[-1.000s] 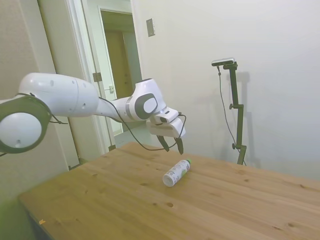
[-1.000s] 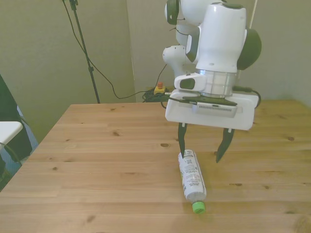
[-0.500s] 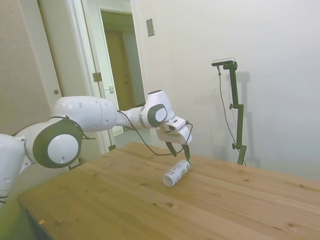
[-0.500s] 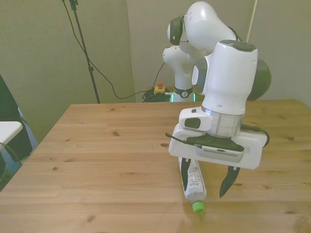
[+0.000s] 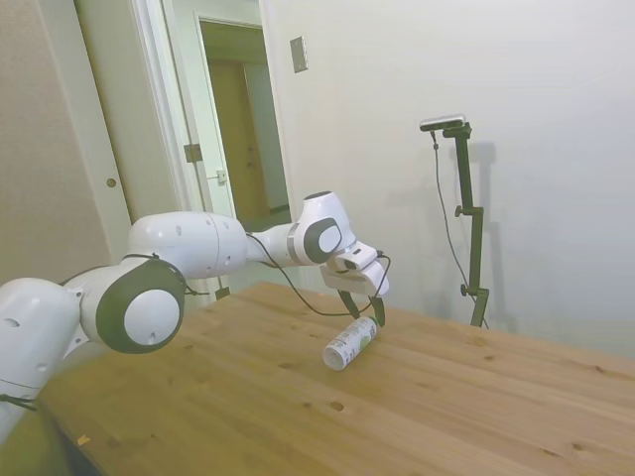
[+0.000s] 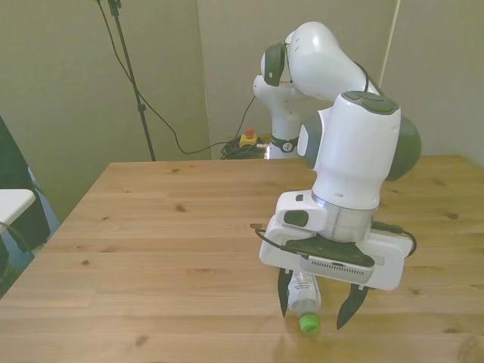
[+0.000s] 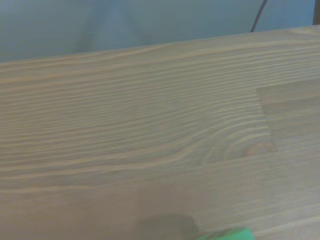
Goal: Stand the water bottle
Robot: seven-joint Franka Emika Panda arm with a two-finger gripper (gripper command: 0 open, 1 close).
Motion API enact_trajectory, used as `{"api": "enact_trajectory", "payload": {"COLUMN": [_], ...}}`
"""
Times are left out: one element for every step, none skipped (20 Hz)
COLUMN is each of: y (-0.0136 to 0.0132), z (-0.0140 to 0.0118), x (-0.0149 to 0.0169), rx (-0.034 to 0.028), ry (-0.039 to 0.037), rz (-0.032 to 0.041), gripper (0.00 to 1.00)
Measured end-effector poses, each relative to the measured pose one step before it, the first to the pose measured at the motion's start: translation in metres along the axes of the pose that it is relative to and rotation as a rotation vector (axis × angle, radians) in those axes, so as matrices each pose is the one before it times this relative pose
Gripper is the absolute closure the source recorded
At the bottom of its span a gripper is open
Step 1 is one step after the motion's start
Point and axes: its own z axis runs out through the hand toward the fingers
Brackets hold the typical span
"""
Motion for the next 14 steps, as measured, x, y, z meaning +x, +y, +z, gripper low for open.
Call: {"api": "enact_trajectory", "payload": {"y": [-0.00018, -0.00017, -0.00035, -0.00006, 0.00008, 0.00002, 0.00039, 0.00068, 0.00093, 0.00108, 0.00087, 0.00051, 0.00017, -0.00025], "z": [0.00122, 0.00088, 0.00112, 0.0014, 0.00148, 0.00096, 0.00043, 0.00019, 0.00034, 0.0004, 0.00027, 0.00022, 0.00023, 0.00012], "x": [0.00027, 0.0001, 0.0, -0.0002, -0.00014, 0.00026, 0.00103, 0.00166, 0.00167, 0.00162, 0.00124, 0.00068, 0.00018, -0.00043], "rx": [-0.00371, -0.00409, -0.00276, -0.00377, -0.00272, -0.0005, 0.0001, 0.00042, -0.00006, -0.00032, 0.00034, 0.00032, 0.00028, 0.00079], "ry": [-0.00127, -0.00245, -0.00187, -0.00255, -0.00163, -0.00001, 0.00059, 0.00108, 0.00054, -0.00006, -0.00111, -0.00109, -0.00099, -0.00155], "rz": [0.00065, 0.00064, 0.00037, 0.0002, 0.00008, 0.00036, 0.00137, 0.00224, 0.00241, 0.00259, 0.00245, 0.0017, 0.0007, -0.00011], "gripper": [1.0, 1.0, 1.0, 1.0, 1.0, 1.0, 1.0, 1.0, 1.0, 1.0, 1.0, 1.0, 1.0, 1.0]}}
